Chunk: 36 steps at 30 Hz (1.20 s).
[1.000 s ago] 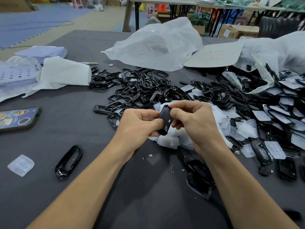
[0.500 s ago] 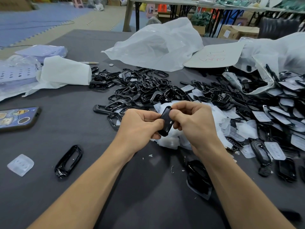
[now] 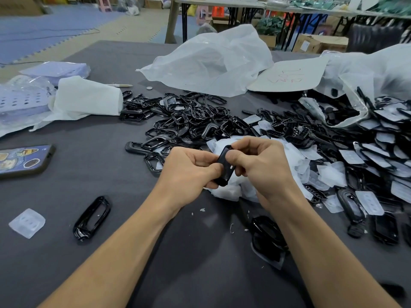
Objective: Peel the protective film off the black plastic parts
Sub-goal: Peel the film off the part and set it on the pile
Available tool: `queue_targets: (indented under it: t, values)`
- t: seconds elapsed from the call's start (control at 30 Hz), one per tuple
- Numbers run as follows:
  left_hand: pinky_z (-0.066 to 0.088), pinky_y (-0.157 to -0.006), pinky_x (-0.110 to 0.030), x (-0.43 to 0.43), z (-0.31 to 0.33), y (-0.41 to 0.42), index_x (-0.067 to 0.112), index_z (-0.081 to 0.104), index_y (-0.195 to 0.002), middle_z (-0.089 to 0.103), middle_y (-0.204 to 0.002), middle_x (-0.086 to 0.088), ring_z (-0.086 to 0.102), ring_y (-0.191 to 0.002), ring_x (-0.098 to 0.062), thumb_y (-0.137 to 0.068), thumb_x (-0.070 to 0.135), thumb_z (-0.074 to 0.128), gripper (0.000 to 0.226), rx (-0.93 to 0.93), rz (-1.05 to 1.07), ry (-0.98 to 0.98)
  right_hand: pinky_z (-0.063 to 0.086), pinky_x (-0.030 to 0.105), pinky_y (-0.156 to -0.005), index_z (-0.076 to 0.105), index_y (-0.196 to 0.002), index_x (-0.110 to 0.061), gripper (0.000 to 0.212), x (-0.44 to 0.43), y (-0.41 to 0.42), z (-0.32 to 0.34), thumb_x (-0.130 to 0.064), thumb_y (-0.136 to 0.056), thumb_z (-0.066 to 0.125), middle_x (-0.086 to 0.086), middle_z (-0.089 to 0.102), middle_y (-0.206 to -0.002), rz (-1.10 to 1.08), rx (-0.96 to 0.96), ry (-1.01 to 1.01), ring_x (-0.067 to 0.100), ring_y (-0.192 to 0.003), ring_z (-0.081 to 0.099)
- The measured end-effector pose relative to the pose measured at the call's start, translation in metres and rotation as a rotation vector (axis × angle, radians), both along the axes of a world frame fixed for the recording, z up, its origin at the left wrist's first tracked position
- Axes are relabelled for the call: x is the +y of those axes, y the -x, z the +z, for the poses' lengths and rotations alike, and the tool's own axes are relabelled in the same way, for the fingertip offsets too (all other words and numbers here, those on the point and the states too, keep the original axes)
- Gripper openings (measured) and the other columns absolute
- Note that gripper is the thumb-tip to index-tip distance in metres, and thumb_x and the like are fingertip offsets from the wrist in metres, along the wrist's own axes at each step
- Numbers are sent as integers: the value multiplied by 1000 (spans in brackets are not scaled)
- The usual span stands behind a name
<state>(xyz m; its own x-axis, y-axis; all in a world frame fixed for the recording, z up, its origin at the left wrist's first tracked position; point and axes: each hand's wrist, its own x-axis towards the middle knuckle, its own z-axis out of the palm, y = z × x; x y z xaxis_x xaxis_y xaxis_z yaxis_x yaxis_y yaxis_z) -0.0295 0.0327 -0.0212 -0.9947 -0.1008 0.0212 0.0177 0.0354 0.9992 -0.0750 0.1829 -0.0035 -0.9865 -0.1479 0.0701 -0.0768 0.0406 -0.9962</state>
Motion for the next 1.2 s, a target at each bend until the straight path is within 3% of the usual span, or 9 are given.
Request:
queue_targets:
  t: [0.2, 0.33, 0.53, 0.7, 0.8, 0.9, 0.97, 1.07, 1.2]
  values:
    - [59, -59, -26, 3, 1, 0, 9, 83, -91, 80, -83, -11, 76, -71, -16, -95, 3, 69, 15, -9, 144, -187, 56, 34, -73, 79, -88, -19, 16, -3, -3, -5, -30, -77, 76, -3, 77, -79, 82, 65, -209, 9, -71, 66]
    - [61, -58, -35, 9, 0, -3, 16, 78, -94, 80, -80, -12, 79, -74, -28, -99, 7, 64, 18, -6, 144, -130, 60, 48, -83, 81, -89, -20, 8, -6, -2, -7, -21, -83, 76, -4, 78, -81, -37, 106, -207, 16, -79, 74]
    - [59, -61, -26, 0, 1, 1, 29, 81, -97, 80, -78, 1, 76, -70, -13, -77, 28, 71, 23, 45, 231, 50, 61, 34, -75, 81, -82, -25, 16, -1, -5, -3, -11, -84, 73, -10, 77, -73, 1, 188, -306, 9, -73, 74]
    - [57, -70, -41, -10, 3, 4, 34, 83, -83, 78, -72, -5, 72, -65, -17, -71, 25, 73, 18, 8, 230, 62, 55, 19, -68, 81, -78, -31, 19, 1, -4, -5, -13, -82, 75, -15, 75, -72, -6, 212, -336, 2, -71, 71]
    - [58, -69, -57, -10, 5, 3, 35, 83, -80, 79, -75, -7, 73, -65, -18, -75, 21, 77, 16, -31, 250, -15, 56, 27, -69, 82, -85, -26, 12, -1, -4, -4, -15, -81, 77, -9, 77, -78, -7, 144, -198, 9, -70, 72]
    - [59, -60, -25, -9, 5, 1, 28, 84, -75, 79, -75, -7, 75, -64, -14, -87, 3, 76, 30, -27, 248, -121, 51, 26, -59, 80, -92, -24, 16, -1, -4, -4, -21, -76, 78, -3, 78, -81, 26, 114, -143, 15, -59, 69]
    - [56, -57, -20, -8, 5, 2, 16, 83, -78, 79, -77, -10, 75, -64, -15, -88, -1, 75, 22, -41, 251, -155, 49, 25, -58, 80, -92, -22, 17, -1, -4, -5, -14, -78, 79, 0, 78, -79, 28, 121, -133, 16, -57, 68]
    - [57, -70, -31, -10, 3, 3, 15, 81, -84, 80, -78, -10, 76, -67, -18, -80, 11, 84, 7, -78, 242, -148, 47, 21, -54, 80, -88, -18, 20, -1, -4, -4, 0, -81, 76, 3, 77, -75, 21, 124, -59, 14, -53, 62]
    - [39, -82, -50, -14, 4, 4, 29, 84, -86, 80, -82, -7, 73, -74, -19, -55, 41, 83, 33, -131, 134, -92, 47, 19, -54, 81, -85, -13, 21, -2, -3, -2, 6, -83, 72, 7, 76, -74, 16, 117, 3, 11, -51, 58]
